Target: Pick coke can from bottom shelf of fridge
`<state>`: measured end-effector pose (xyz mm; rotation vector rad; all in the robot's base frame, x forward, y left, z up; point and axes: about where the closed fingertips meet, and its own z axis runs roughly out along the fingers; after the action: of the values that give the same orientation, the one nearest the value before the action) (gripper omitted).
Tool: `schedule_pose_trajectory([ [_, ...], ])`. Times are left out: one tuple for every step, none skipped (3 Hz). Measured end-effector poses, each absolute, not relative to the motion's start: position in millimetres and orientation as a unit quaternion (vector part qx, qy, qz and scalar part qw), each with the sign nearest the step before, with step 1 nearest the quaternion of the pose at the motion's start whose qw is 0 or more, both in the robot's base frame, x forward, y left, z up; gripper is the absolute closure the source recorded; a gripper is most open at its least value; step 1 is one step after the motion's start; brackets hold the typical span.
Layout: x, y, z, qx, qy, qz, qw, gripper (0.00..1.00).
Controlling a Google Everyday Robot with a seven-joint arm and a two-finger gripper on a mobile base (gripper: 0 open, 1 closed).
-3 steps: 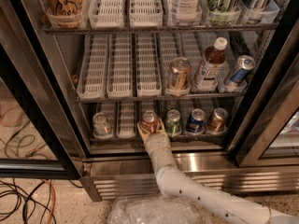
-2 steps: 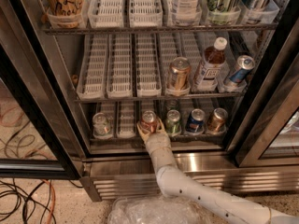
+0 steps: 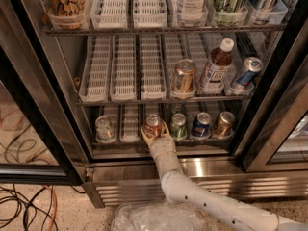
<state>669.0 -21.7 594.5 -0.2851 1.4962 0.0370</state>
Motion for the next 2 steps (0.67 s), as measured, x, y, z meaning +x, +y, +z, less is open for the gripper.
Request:
schedule_pose_trajectory([
  [672, -22, 603, -0.128, 0.669, 0.015, 0.732, 1.0],
  [673, -22, 620, -0.127, 0.659, 0.011, 0.741, 1.0],
])
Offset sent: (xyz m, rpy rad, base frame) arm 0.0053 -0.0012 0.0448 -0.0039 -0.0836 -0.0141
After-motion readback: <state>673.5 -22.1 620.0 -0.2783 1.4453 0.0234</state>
